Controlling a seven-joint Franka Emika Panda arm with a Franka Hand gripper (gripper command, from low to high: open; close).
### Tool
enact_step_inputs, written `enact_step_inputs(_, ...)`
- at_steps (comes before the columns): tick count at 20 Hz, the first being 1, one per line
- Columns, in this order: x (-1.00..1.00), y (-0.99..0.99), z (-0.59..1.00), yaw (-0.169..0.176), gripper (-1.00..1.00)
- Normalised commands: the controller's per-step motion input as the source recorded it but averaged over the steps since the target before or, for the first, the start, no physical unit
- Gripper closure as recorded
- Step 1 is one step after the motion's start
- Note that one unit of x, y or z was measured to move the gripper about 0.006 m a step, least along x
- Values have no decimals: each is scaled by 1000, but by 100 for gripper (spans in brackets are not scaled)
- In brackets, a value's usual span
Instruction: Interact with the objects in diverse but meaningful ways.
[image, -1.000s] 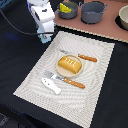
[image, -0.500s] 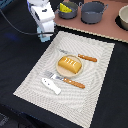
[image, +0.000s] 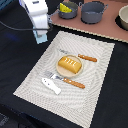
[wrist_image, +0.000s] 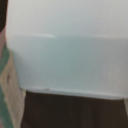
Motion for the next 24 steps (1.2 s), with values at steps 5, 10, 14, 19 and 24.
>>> enact_step_inputs(5, 339, -906, 266, -1, 100)
enact_step_inputs(10, 302, -955, 13, 0, 100)
enact_step_inputs(14, 258, -962, 0, 0, 100)
enact_step_inputs(19, 298, -913, 0, 0, 100)
enact_step_inputs(24, 275, -647, -35, 0, 100)
